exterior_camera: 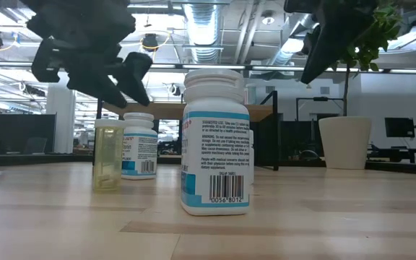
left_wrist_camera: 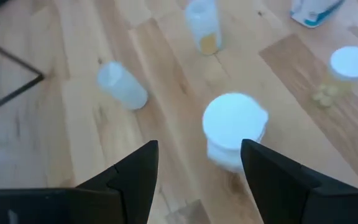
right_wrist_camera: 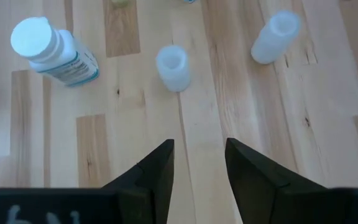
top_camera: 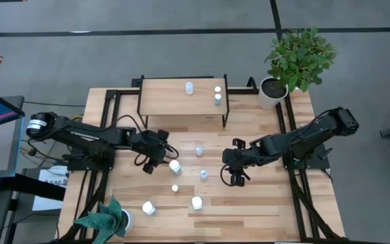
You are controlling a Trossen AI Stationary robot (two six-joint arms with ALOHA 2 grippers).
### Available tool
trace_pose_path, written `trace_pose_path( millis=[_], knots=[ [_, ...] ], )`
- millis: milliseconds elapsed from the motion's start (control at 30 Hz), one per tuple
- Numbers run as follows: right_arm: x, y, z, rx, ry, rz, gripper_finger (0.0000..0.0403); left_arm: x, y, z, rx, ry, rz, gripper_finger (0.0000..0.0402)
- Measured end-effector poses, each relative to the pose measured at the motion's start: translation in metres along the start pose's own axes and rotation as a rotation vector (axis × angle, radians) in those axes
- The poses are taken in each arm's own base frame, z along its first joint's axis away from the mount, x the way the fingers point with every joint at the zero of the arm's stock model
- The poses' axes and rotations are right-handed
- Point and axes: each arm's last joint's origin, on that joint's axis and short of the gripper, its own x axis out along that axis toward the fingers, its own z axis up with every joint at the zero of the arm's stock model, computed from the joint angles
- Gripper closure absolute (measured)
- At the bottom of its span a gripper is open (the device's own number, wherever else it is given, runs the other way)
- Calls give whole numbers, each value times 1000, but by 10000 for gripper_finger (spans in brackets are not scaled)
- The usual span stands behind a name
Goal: Pick and place medicine bottles onto shelf by color
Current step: Put the top white pill bottle on the shelf
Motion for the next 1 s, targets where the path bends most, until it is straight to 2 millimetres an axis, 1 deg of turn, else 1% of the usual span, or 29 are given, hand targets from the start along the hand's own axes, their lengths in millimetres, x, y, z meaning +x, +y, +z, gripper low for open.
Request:
trace_pose_path(
  millis=[67, 167, 333, 600, 700, 867, 1000],
  knots=[
    [0, 2, -2, -8, 11, 0, 240, 3, -1, 4, 32, 9, -15, 184],
    [0, 3, -3, -14, 15, 1, 241, 9, -5, 4, 67, 45, -46, 184],
    [-1, 7, -5, -28, 16, 10, 239, 18, -10, 0, 50, 91, -78, 184],
    [-2, 11, -6, -39, 13, 20, 243, 20, -10, 1, 37, 83, -82, 182],
    [-2, 11, -6, -38, 9, 22, 243, 28, -11, -3, 16, 119, -105, 178],
    [-2, 11, -5, -37, 6, 23, 244, 47, -13, -8, -15, 137, -113, 172],
    [-2, 11, -5, -38, 7, 22, 245, 50, -11, -5, -17, 102, -98, 172]
  ],
)
